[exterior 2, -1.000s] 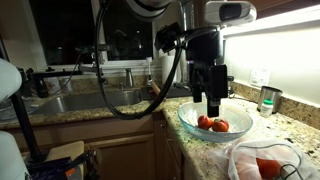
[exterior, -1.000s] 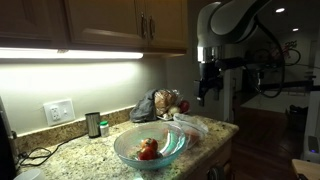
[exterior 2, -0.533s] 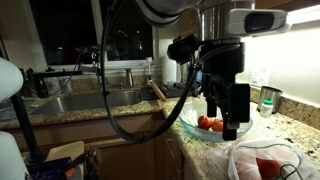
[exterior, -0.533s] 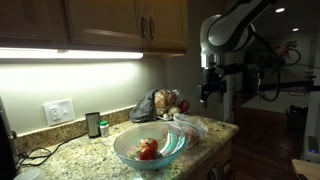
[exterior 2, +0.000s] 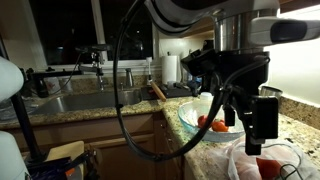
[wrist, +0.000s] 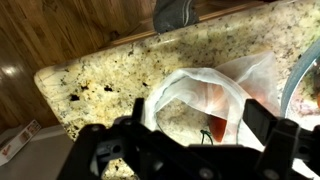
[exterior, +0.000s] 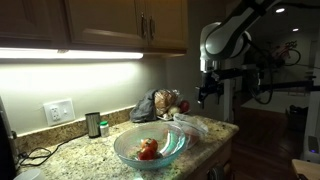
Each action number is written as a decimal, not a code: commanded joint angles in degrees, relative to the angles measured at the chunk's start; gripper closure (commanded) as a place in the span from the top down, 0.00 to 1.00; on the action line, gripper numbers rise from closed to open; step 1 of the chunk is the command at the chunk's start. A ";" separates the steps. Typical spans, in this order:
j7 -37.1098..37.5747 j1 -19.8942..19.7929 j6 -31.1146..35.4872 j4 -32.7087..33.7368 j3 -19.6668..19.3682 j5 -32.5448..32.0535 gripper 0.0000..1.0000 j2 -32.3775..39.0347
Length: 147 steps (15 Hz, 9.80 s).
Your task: Take the peach out of the carrier bag and place it inside the glass bowl
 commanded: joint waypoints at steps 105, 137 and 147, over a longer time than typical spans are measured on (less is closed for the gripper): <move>5.98 3.99 3.36 32.93 -1.55 12.56 0.07 37.71; -5.78 -1.10 -4.86 36.30 3.08 23.50 0.33 37.76; -6.72 -1.41 -6.19 36.49 3.73 25.00 0.98 38.20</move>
